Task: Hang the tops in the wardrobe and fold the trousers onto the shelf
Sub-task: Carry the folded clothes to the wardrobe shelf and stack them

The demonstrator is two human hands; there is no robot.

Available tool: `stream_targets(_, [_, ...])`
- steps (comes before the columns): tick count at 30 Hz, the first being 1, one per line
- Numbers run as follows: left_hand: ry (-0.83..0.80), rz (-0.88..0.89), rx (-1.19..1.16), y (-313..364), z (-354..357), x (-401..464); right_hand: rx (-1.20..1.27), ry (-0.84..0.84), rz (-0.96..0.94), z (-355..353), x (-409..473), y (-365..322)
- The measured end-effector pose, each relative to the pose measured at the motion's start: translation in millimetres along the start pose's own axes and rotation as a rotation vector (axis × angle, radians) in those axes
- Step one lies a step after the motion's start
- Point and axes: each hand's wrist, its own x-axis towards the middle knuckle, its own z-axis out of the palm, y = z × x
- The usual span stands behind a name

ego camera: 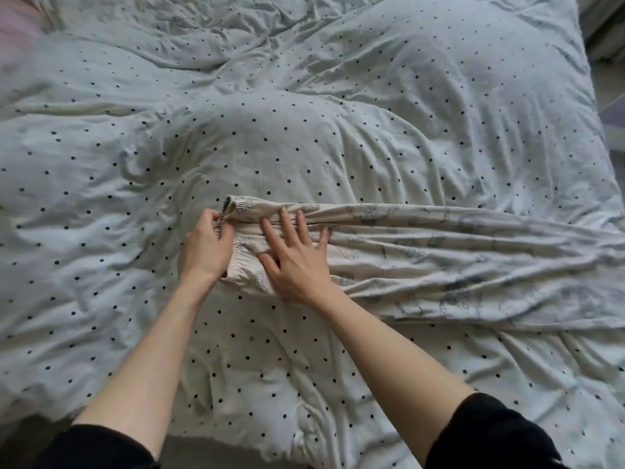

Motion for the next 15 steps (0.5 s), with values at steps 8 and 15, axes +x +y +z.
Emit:
stream_targets(8, [-0.19,0.218,-0.191,114,42,-61,0.932,0.347,0.474,-62,-85,95])
stream_targets(15, [-0.47,0.319,-0.187,130,97,-89,0.748,0.354,0.555,-65,-114,143])
